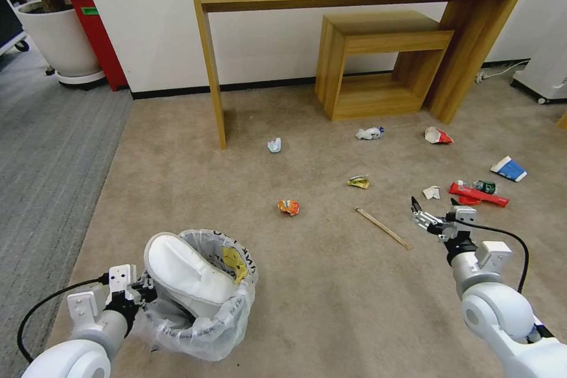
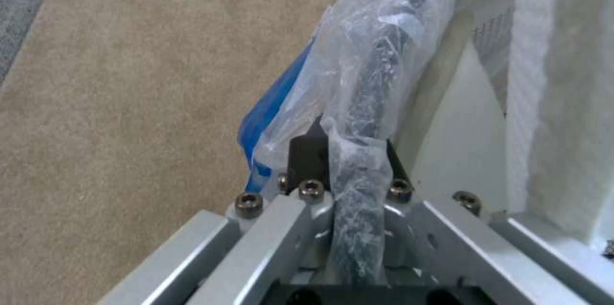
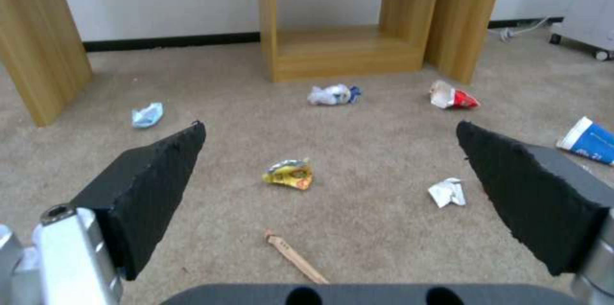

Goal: Pick up the trash bin and place the garbage on the floor into it.

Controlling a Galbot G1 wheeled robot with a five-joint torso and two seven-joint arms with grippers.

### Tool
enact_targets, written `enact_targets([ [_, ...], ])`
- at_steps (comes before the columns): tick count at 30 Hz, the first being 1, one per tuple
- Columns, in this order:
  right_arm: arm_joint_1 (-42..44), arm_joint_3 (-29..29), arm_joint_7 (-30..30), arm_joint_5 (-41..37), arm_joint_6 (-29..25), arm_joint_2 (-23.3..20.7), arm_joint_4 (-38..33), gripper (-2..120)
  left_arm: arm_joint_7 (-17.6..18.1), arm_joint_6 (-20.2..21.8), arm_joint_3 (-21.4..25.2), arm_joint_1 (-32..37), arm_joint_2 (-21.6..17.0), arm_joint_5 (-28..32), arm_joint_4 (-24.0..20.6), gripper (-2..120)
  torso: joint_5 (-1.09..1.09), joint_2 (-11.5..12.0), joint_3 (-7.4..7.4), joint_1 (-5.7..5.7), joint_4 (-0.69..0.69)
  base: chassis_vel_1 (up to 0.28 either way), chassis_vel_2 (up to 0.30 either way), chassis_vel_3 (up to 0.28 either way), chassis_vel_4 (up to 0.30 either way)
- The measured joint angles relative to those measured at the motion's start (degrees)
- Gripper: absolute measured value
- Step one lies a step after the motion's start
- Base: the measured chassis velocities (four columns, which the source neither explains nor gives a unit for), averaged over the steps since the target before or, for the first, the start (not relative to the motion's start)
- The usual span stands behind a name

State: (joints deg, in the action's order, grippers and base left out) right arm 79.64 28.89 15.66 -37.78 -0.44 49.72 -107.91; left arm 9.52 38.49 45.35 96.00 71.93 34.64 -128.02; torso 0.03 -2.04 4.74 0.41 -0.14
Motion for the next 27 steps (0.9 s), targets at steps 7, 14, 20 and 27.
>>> enact_targets([
  [7,0.47,-0.01,-0.43,0.49,0.01,0.56,0.0,96,-0.06,0.05,0.0,-0.09,0.02,-0.01,0.43,1,0.0,0.0,0.0,0.0,0.0,0.0,0.0,0.0,0.0],
  [14,0.69,0.0,-0.75,0.59,0.0,0.76,-0.06,96,-0.06,0.05,-0.05,-0.27,-0.01,-0.01,0.52,1,0.0,0.0,0.0,-0.01,0.0,-0.061,0.061,0.068,-0.051],
  [20,0.72,-0.23,-0.95,0.95,0.0,1.01,0.0,95,-0.11,0.04,-0.14,-0.58,0.02,0.05,0.75,1,0.01,0.0,0.01,0.01,0.0,-0.14,0.136,0.131,-0.134],
  [27,0.51,-0.49,-1.17,1.18,0.05,0.99,0.14,94,-0.05,0.08,-0.13,-1.04,-0.17,0.46,1.05,1,0.0,0.01,0.01,0.01,0.0,-0.093,0.093,0.091,-0.103],
])
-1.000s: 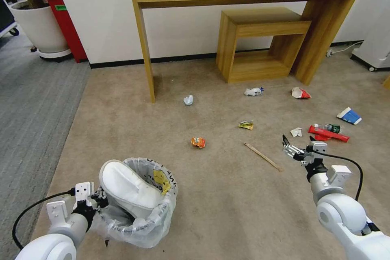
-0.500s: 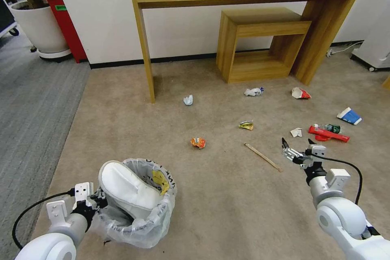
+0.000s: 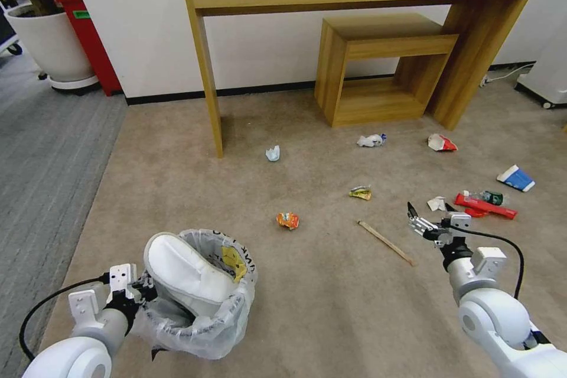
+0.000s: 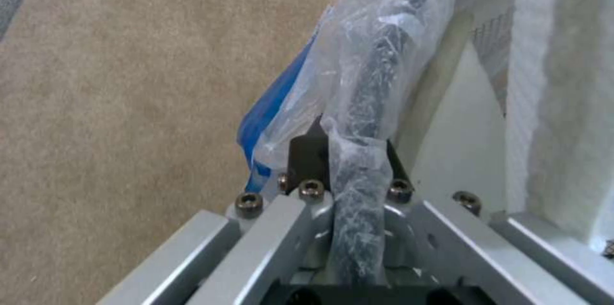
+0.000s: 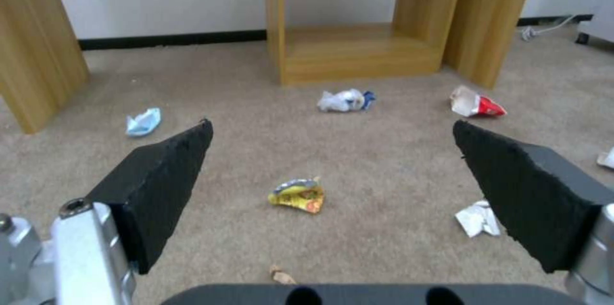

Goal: Pick up the trash bin and place the garbage on the floor into it.

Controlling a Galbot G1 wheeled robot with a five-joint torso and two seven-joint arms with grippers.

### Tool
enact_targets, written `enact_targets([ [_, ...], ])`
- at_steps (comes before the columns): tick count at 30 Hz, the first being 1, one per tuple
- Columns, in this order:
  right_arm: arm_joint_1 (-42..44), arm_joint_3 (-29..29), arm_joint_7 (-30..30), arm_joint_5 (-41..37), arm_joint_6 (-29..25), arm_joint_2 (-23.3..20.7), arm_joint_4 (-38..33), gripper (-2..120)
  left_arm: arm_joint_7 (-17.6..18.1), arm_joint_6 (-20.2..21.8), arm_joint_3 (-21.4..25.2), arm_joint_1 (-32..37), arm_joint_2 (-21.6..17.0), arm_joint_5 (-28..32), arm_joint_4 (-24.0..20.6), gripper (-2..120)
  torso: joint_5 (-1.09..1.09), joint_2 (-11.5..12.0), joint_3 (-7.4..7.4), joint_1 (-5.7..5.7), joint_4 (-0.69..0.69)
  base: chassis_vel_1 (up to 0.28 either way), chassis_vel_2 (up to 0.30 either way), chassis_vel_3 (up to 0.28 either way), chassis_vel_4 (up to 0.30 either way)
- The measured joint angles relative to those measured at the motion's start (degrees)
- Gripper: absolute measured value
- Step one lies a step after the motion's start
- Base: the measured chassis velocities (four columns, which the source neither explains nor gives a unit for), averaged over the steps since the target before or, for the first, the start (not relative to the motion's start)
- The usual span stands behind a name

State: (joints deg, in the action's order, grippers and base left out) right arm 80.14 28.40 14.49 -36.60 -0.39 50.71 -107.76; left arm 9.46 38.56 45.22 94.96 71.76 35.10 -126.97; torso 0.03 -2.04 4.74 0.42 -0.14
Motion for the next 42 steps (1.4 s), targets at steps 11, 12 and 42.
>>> enact_targets([
  [11,-0.48,-0.68,-0.41,0.33,0.17,0.05,0.4,92,0.12,0.06,0.22,-0.12,0.01,0.14,0.44,1,0.01,0.0,-0.01,-0.01,0.0,-0.098,0.102,0.094,-0.091],
  [12,-0.48,-0.68,-0.41,0.33,0.17,0.05,0.4,92,0.12,0.06,0.22,-0.12,0.01,0.14,0.44,1,0.01,0.0,-0.01,-0.01,0.0,-0.14,0.1,0.139,-0.114],
  [42,-0.9,-2.29,-0.74,1.33,-0.73,0.39,0.8,100,0.18,-0.01,0.26,0.16,0.4,-0.24,0.45,1,0.0,0.0,0.0,-0.01,0.01,-0.111,0.11,0.11,-0.113],
])
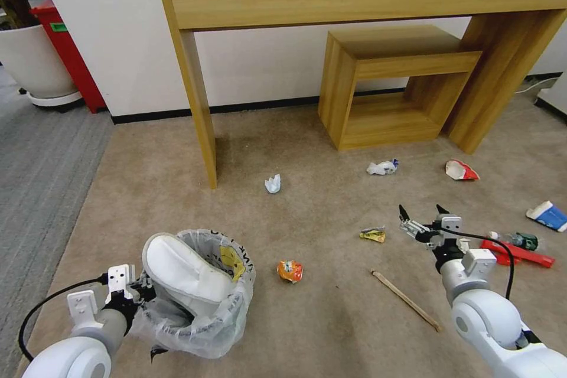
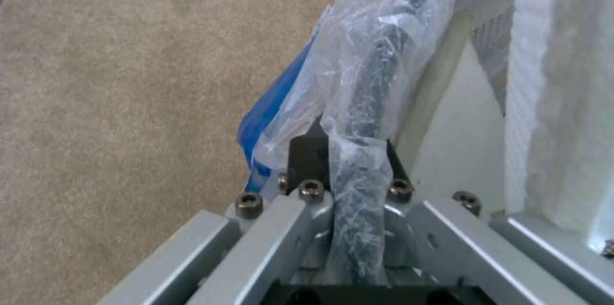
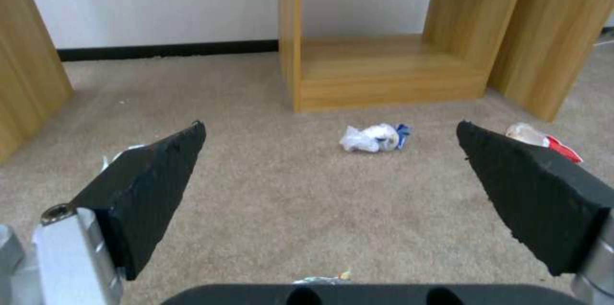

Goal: Pick up the trash bin and place the garbage on the floor into it.

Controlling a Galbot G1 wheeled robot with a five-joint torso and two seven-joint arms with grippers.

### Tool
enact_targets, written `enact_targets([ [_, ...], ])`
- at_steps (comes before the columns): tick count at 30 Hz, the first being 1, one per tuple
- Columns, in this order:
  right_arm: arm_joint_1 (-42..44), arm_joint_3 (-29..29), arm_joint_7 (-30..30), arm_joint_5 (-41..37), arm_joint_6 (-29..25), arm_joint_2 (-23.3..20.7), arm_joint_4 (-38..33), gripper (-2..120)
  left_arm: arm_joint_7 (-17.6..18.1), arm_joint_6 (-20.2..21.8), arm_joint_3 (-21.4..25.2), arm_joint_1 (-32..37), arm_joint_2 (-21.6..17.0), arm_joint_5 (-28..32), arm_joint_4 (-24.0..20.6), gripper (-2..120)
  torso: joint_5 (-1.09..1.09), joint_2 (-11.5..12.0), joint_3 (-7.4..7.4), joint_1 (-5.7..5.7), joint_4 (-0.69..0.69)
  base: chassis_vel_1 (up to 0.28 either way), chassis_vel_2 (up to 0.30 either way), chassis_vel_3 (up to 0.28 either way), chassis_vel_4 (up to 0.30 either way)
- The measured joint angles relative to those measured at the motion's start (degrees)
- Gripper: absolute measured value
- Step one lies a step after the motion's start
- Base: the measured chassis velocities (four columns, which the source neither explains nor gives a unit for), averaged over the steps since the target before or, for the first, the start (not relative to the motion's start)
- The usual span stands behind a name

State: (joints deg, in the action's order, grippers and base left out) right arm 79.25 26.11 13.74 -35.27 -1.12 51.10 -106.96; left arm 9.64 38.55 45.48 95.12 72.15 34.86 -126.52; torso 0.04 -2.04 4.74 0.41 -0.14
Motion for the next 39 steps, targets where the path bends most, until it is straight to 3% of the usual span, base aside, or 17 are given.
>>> enact_targets([
  [15,-1.24,-1.05,-1.27,-1.46,1.54,-0.17,0.23,100,0.05,-0.1,0.61,0.17,-0.02,0.03,0.07,1,0.0,0.0,-0.01,0.0,0.0,0.0,0.0,0.0,0.0],
  [23,-2.47,-3.17,-1.25,-4.92,7.24,-0.74,-0.09,100,-0.17,-0.45,0.28,-0.1,0.86,-0.54,1.09,1,0.0,0.0,0.0,0.0,-0.01,0.0,0.0,0.0,0.0],
  [32,-6.71,-9.41,3.61,-18.43,17.17,-0.38,-2.65,100,-0.3,-0.55,0.07,-0.4,1.4,-1.03,1.51,1,0.0,0.0,0.0,0.0,-0.01,0.0,0.0,0.0,0.0],
  [35,-10.85,-14.26,9.51,-25.26,22.17,0.95,-2.23,99,-0.3,-0.56,0.01,-0.59,1.92,-1.43,2.05,1,0.01,0.0,-0.01,0.0,-0.01,0.0,0.0,0.0,0.0],
  [39,-14.71,-18.99,14.58,-30.96,24.18,3.42,-0.07,96,-0.31,-0.58,-0.09,-0.78,2.53,-1.84,2.73,1,0.01,0.0,0.0,0.0,0.01,0.0,0.0,0.0,0.0],
])
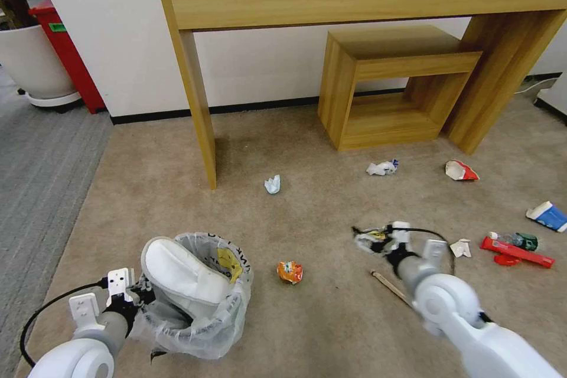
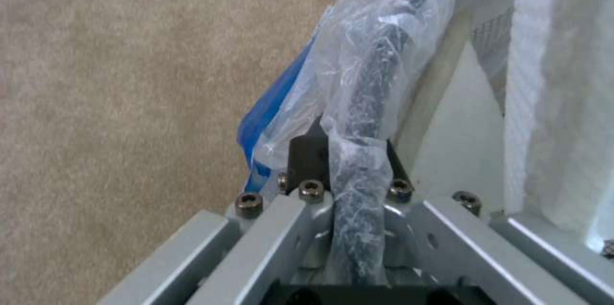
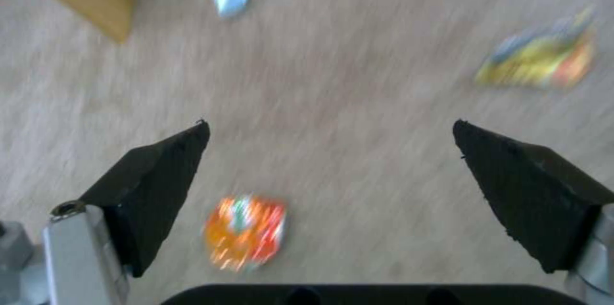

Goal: Pick up the trash bin and place the garbage on the floor into it.

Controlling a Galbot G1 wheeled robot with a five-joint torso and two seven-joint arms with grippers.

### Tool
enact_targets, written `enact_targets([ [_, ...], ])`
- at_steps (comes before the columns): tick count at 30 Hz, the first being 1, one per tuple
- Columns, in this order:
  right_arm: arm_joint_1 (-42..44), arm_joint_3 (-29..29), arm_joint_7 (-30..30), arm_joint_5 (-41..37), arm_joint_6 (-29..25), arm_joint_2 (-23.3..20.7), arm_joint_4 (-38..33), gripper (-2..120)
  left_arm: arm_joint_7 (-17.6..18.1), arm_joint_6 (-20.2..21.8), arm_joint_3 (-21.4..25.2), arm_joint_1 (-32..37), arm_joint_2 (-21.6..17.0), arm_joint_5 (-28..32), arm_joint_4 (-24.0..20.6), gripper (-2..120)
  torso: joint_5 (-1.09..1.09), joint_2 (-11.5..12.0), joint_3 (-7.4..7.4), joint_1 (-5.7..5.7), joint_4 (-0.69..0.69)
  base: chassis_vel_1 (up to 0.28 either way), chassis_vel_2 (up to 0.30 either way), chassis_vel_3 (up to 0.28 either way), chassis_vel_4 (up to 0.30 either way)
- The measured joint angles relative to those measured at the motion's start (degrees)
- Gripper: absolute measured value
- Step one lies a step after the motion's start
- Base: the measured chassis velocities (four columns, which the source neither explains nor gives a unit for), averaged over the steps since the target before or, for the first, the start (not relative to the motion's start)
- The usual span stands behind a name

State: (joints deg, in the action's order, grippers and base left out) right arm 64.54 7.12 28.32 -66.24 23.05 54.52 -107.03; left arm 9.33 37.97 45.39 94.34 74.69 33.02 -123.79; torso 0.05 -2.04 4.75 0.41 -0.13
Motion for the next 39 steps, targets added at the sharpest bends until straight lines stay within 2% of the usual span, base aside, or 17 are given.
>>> enact_targets([
  [4,-1.96,-3.2,3.77,-3.38,1.26,2.8,2.08,96,-0.01,-0.05,0.02,-0.21,0.41,-0.2,0.79,1,-0.01,0.0,0.0,0.0,-0.01,0.0,0.0,0.0,0.0],
  [7,-2.6,-4.76,4.01,-1.53,3.5,3.18,3.29,96,-0.01,-0.17,0.14,-0.33,0.5,-0.34,1.28,1,0.0,0.0,0.0,0.0,-0.02,0.0,0.0,0.0,0.0],
  [9,-3.94,-7.18,2.56,3.6,4.97,2.5,4.96,96,-0.01,-0.29,0.22,-0.53,0.64,-0.35,1.6,1,-0.02,0.0,0.0,0.0,-0.02,0.0,0.0,0.0,0.0],
  [10,-3.94,-7.18,2.56,3.6,4.97,2.5,4.96,96,-0.01,-0.29,0.22,-0.53,0.64,-0.35,1.6,1,-0.02,0.0,0.0,0.0,-0.02,0.0,0.0,0.0,0.0],
  [13,-7.15,-13.7,-1.62,10.89,5.49,-0.53,6.72,99,-0.01,-0.33,0.22,-1.07,1.15,-0.45,2.08,1,0.0,0.0,0.0,0.0,-0.02,0.0,0.0,0.0,0.0],
  [14,-7.15,-13.7,-1.62,10.89,5.49,-0.53,6.72,99,-0.01,-0.33,0.22,-1.07,1.15,-0.45,2.08,1,0.0,0.0,0.0,0.0,-0.02,0.0,0.0,0.0,0.0],
  [16,-9.53,-18.81,-4.62,14.32,4.87,-2.73,7.74,100,0.0,-0.35,0.17,-1.44,1.66,-0.61,2.31,1,-0.01,0.0,0.0,0.0,-0.02,0.0,0.0,0.0,0.0],
  [17,-9.53,-18.81,-4.62,14.32,4.87,-2.73,7.74,100,0.0,-0.35,0.17,-1.44,1.66,-0.61,2.31,1,-0.01,0.0,0.0,0.0,-0.02,0.0,0.0,0.0,0.0],
  [20,-13.56,-25.49,-7.65,17.8,4.37,-4.71,8.88,100,-0.01,-0.39,-0.03,-1.83,2.56,-1.03,2.79,1,-0.01,0.0,0.0,0.0,-0.02,0.0,0.0,0.0,0.0],
  [23,-15.35,-27.96,-8.43,19.49,4.24,-4.97,9.97,100,-0.01,-0.46,-0.04,-1.96,2.85,-1.21,3.0,1,-0.02,0.0,0.0,0.0,-0.01,0.0,0.0,0.0,0.0],
  [25,-19.48,-32.69,-9.64,23.04,4.05,-4.95,12.37,98,-0.03,-0.58,-0.04,-2.12,3.19,-1.4,3.29,1,-0.01,0.0,0.0,0.0,-0.01,0.0,0.0,0.0,0.0],
  [26,-19.48,-32.69,-9.64,23.04,4.05,-4.95,12.37,98,-0.03,-0.58,-0.04,-2.12,3.19,-1.4,3.29,1,-0.01,0.0,0.0,0.0,-0.01,0.0,0.0,0.0,0.0],
  [29,-25.24,-39.37,-10.48,25.46,3.82,-4.06,15.81,92,-0.04,-0.66,0.03,-2.4,3.57,-1.48,3.4,1,-0.01,0.0,0.0,0.0,-0.01,0.0,0.0,0.0,0.0],
  [30,-25.24,-39.37,-10.48,25.46,3.82,-4.06,15.81,92,-0.04,-0.66,0.03,-2.4,3.57,-1.48,3.4,1,-0.01,0.0,0.0,0.0,-0.01,0.0,0.0,0.0,0.0],
  [32,-28.08,-43.68,-11.08,25.99,3.44,-3.21,17.99,92,-0.01,-0.68,0.12,-2.51,3.89,-1.53,3.41,1,-0.02,0.0,0.0,0.0,-0.01,0.0,0.0,0.0,0.0],
  [37,-31.14,-49.71,-11.29,25.11,4.42,-2.65,18.82,91,0.06,-0.82,0.54,-2.64,4.37,-1.68,3.41,1,-0.02,0.0,0.0,0.0,-0.01,0.0,0.0,0.0,0.0],
  [39,-31.33,-50.48,-11.28,25.12,4.43,-2.5,19.16,91,0.07,-0.88,0.63,-2.65,4.45,-1.74,3.41,1,-0.02,0.0,0.0,0.0,-0.02,0.0,0.0,0.0,0.0],
])
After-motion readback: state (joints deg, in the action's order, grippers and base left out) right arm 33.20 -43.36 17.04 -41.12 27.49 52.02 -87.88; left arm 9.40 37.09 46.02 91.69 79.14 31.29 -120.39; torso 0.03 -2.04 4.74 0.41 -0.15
